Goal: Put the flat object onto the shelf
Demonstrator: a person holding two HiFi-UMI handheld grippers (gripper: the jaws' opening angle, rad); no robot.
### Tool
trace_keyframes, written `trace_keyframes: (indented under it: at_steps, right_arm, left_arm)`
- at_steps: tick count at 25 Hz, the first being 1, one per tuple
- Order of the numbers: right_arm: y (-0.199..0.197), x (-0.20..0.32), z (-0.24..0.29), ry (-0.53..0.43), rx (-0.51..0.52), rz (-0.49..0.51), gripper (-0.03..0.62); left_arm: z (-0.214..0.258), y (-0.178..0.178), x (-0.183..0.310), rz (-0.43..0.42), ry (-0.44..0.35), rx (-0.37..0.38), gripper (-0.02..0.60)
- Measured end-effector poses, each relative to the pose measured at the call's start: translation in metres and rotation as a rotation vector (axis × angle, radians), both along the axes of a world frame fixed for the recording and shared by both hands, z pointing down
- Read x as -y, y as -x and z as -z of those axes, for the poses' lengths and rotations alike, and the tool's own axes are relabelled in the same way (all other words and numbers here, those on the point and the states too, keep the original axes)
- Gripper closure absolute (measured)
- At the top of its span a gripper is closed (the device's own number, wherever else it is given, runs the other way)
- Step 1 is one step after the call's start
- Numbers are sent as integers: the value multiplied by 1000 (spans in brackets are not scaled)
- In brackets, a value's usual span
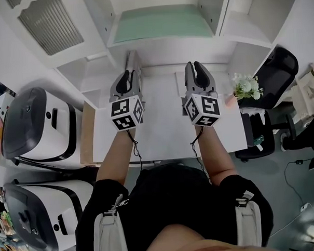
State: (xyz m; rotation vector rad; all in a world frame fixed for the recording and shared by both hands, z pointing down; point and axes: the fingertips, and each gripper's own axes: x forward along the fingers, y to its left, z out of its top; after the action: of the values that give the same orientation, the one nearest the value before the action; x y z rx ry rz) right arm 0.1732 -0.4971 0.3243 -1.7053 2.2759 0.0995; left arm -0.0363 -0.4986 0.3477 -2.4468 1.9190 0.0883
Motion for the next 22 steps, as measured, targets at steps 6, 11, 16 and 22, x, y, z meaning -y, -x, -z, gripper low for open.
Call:
trace_keyframes:
  at_steps: [6, 11, 16, 22]
  right_arm:
    - [19, -12, -44, 55, -43, 32, 594]
    - [29, -20, -77, 126, -66, 64, 595]
    - [27, -24, -79, 132, -66, 64, 595]
    - [20, -25, -80, 143, -46, 60, 595]
  left_arm:
    - [-46, -16, -19, -40, 40, 34, 560]
    - [-70, -22, -29, -60, 90, 27, 563]
    - [-69, -22, -32, -53, 93, 17, 563]
    - [-69, -23, -35, -48, 98, 10, 563]
